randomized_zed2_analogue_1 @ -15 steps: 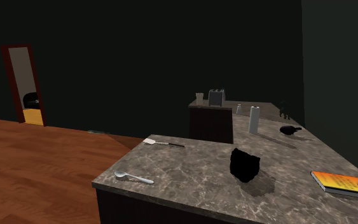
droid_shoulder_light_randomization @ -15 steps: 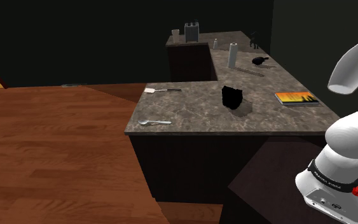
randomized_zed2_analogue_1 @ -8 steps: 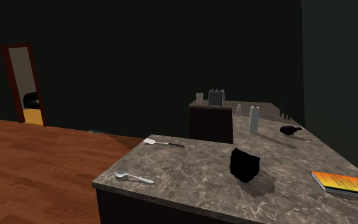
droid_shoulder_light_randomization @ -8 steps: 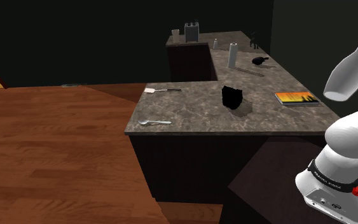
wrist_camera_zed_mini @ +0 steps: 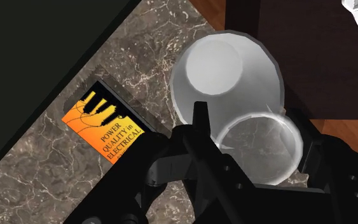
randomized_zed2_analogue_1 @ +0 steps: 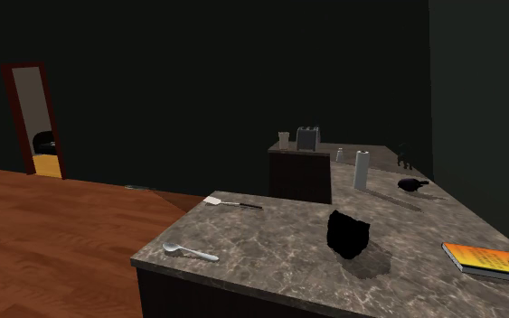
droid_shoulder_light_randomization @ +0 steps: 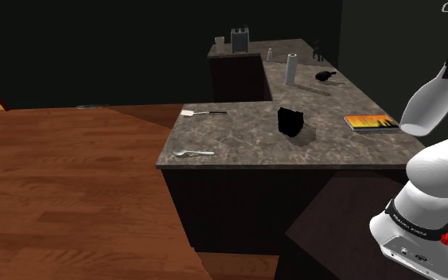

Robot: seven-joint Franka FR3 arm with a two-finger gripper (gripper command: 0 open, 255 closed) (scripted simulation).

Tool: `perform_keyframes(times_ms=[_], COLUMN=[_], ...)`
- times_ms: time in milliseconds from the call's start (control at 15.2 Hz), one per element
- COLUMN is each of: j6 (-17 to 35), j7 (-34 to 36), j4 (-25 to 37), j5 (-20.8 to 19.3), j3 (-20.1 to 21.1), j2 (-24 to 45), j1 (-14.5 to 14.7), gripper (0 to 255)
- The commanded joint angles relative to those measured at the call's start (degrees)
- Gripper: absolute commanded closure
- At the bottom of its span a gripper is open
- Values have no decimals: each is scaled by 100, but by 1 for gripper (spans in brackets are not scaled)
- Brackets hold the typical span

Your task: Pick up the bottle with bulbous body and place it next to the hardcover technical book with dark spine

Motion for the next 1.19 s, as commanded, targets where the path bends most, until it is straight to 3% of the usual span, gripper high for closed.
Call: perform_keyframes(times_ms=[0,1122], j6=[135,1355], j7=[21,222], j4=[-176,-1401], j5=[-47,-432], j3=[-43,-518], j2=[-48,-71], j1=[-25,-128], gripper=[255,255])
